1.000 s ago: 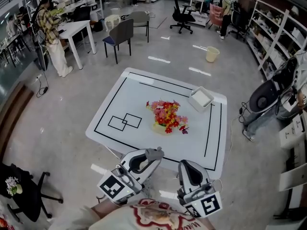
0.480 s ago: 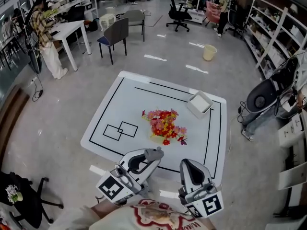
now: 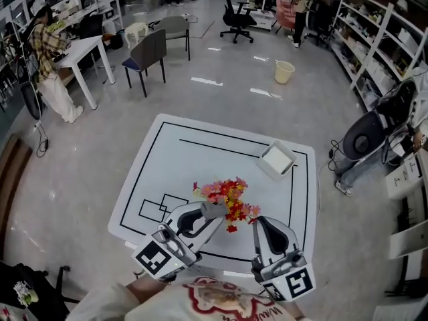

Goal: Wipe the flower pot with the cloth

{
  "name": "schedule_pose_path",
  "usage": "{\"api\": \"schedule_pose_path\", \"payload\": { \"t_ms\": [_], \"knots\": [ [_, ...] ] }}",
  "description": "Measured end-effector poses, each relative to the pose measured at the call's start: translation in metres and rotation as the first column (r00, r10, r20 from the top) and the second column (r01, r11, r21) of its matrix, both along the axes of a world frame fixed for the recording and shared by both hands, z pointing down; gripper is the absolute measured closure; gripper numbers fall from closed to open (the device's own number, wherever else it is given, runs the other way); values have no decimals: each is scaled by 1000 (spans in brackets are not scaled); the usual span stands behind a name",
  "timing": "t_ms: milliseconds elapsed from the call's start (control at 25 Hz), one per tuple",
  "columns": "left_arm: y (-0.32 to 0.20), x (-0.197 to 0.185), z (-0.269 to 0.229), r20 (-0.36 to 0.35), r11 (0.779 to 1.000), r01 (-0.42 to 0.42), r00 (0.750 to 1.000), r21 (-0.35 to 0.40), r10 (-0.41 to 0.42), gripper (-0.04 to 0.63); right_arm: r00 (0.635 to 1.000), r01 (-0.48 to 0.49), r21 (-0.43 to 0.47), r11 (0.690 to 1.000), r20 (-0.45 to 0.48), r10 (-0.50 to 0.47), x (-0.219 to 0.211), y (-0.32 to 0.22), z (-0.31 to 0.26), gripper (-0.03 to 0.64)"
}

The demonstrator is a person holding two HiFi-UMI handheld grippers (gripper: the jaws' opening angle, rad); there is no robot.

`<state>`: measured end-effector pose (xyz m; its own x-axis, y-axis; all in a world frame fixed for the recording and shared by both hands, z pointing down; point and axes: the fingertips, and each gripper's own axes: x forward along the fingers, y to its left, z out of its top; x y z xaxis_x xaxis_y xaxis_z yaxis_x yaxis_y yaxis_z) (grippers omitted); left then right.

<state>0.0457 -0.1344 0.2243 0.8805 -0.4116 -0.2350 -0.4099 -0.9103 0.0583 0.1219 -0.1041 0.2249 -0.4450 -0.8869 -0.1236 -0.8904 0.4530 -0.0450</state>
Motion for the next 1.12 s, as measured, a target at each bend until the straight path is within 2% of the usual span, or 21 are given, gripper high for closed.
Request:
{"api": "schedule_pose_path", "payload": {
  "t_ms": [160,400,520,680,960,1120],
  "knots": [
    [-30,-2,-3,-6,1000,-12,1000,0,12,541,1000,-20,-3,1000,-8,20,0,-25,0,618],
    [-62,-2,3,11,999,-35,999,-6,35,541,998,-60,-40,997,28,61,3,-51,6,618],
    [-73,-3,14,40,999,-47,998,-22,48,541,997,-73,-46,996,22,74,4,-62,10,618],
    [-91,-1,22,74,998,-58,995,-27,60,541,996,-86,-7,996,-5,86,10,-78,4,618],
    [-129,-4,29,74,997,-63,995,-41,66,541,993,-118,-56,991,1,118,14,-102,15,618],
    [-140,-2,37,99,993,-110,989,-37,113,541,989,-149,-53,987,-21,148,17,-113,18,618]
  ]
}}
